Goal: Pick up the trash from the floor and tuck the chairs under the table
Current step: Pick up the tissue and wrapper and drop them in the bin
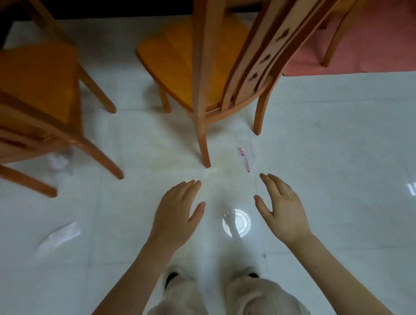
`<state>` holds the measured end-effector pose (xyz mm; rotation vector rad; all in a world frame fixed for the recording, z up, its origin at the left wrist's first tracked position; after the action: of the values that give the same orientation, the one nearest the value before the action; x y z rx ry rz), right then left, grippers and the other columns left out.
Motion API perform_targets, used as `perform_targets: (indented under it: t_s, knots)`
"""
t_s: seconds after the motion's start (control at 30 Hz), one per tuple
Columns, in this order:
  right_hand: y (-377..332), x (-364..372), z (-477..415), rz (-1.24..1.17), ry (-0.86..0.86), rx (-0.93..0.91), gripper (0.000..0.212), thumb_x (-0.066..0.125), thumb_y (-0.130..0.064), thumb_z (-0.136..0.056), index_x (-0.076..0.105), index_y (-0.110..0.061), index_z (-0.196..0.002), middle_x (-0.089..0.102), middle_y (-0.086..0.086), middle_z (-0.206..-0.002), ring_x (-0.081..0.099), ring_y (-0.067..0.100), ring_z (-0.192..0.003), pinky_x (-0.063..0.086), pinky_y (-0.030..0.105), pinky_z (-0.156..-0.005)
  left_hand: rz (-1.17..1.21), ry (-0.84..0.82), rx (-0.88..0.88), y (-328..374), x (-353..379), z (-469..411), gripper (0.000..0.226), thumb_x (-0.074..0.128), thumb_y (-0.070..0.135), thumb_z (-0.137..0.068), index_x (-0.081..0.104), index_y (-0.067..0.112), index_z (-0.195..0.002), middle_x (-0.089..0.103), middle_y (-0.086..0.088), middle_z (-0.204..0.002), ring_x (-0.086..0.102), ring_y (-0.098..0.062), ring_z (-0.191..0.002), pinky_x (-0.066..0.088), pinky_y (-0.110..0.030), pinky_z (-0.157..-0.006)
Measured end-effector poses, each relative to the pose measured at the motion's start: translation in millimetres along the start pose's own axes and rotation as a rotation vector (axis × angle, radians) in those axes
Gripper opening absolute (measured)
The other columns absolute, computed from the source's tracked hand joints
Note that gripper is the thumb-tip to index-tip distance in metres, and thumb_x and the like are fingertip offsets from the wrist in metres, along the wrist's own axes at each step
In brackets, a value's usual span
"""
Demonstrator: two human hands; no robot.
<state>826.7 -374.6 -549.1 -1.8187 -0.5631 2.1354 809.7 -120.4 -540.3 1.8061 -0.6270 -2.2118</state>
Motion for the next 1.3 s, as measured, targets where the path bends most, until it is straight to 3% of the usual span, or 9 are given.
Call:
perform_targets:
  t_s: [0.1, 0.27, 0.47, 0.6, 0.77, 0.93, 1.03, 1.3]
  knots:
    - [56.8, 84.5, -42.4, 0.009, 0.023, -0.006, 0.053, 0.055, -0.034, -0.097, 0.044, -0.012, -0.144, 0.051, 0.013, -0.142, 0.050, 0.032, -0.128, 0.041, 0.043, -0.104, -0.036, 0.005, 0.046, -55.0, 84.7, -51.4, 0.059, 0.031, 0.046, -0.094, 0.047, 0.012, -0.140, 0.052, -0.005, -0.141, 0.045, -0.023, -0.132, 0.032, -0.035, -0.111]
    - [156.3, 205.8, -116.6, 0.063, 0.036, 0.027, 0.061, 0.052, -0.045, -0.096, 0.035, -0.020, -0.149, 0.041, 0.006, -0.151, 0.043, 0.026, -0.134, 0.041, 0.041, -0.105, -0.067, 0.048, 0.117, -132.8, 208.9, -128.4, 0.059, 0.030, 0.047, -0.094, 0.048, 0.013, -0.139, 0.052, -0.003, -0.141, 0.045, -0.021, -0.132, 0.029, -0.031, -0.110]
    - [240.4, 284.7, -220.2, 0.145, 0.020, 0.101, 0.069, 0.050, -0.052, -0.095, 0.023, -0.028, -0.154, 0.025, 0.007, -0.159, 0.048, 0.032, -0.129, 0.049, 0.043, -0.091, -0.058, 0.096, 0.155, -186.2, 295.8, -184.0, 0.058, 0.030, 0.049, -0.094, 0.051, 0.016, -0.137, 0.053, 0.001, -0.139, 0.045, -0.017, -0.129, 0.027, -0.027, -0.107]
    - [256.7, 304.0, -265.9, 0.215, 0.027, 0.101, 0.072, 0.045, -0.058, -0.094, 0.015, -0.034, -0.154, 0.019, 0.006, -0.161, 0.044, 0.034, -0.132, 0.051, 0.045, -0.089, -0.055, 0.091, 0.166, -198.2, 312.8, -197.1, 0.059, 0.029, 0.050, -0.094, 0.050, 0.015, -0.137, 0.053, 0.001, -0.139, 0.045, -0.016, -0.130, 0.029, -0.029, -0.107]
    - [267.2, 320.5, -295.2, 0.105, -0.051, 0.195, 0.078, 0.044, -0.064, -0.091, 0.008, -0.036, -0.154, 0.022, 0.004, -0.159, 0.060, 0.034, -0.115, 0.053, 0.043, -0.081, -0.062, 0.095, 0.147, -205.3, 312.3, -201.0, 0.059, 0.030, 0.049, -0.094, 0.051, 0.014, -0.137, 0.054, 0.001, -0.138, 0.045, -0.016, -0.129, 0.031, -0.029, -0.107]
    - [268.1, 338.4, -285.4, -0.023, -0.049, 0.209, 0.072, 0.053, -0.057, -0.090, 0.025, -0.029, -0.151, 0.040, 0.006, -0.144, 0.061, 0.031, -0.107, 0.055, 0.041, -0.082, -0.069, 0.077, 0.132, -217.2, 316.0, -195.6, 0.058, 0.031, 0.048, -0.094, 0.051, 0.014, -0.136, 0.054, 0.001, -0.137, 0.046, -0.015, -0.127, 0.034, -0.030, -0.105]
    - [256.6, 353.1, -256.5, -0.147, 0.000, 0.178, 0.066, 0.060, -0.056, -0.086, 0.037, -0.032, -0.143, 0.046, 0.005, -0.136, 0.059, 0.030, -0.109, 0.044, 0.032, -0.082, -0.084, 0.077, 0.124, -227.0, 317.9, -190.5, 0.057, 0.032, 0.047, -0.094, 0.051, 0.013, -0.135, 0.054, 0.000, -0.136, 0.046, -0.016, -0.126, 0.034, -0.030, -0.105]
    - [179.4, 391.2, -173.7, -0.274, -0.070, -0.029, 0.052, 0.059, -0.056, -0.086, 0.039, -0.043, -0.132, 0.051, -0.007, -0.118, 0.054, 0.010, -0.087, 0.041, 0.025, -0.071, -0.090, 0.098, 0.077, -242.8, 301.4, -146.5, 0.056, 0.034, 0.042, -0.094, 0.053, 0.007, -0.133, 0.056, -0.006, -0.134, 0.051, -0.023, -0.124, 0.038, -0.035, -0.103]
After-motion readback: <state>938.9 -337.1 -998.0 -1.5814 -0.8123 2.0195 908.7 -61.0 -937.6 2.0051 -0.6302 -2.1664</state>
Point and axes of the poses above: each hand's wrist, its own z-axis away from the middle knuckle, its own x-axis out of the palm, y = z × x, the point moved 3 cm from there along -z, towards the middle knuckle
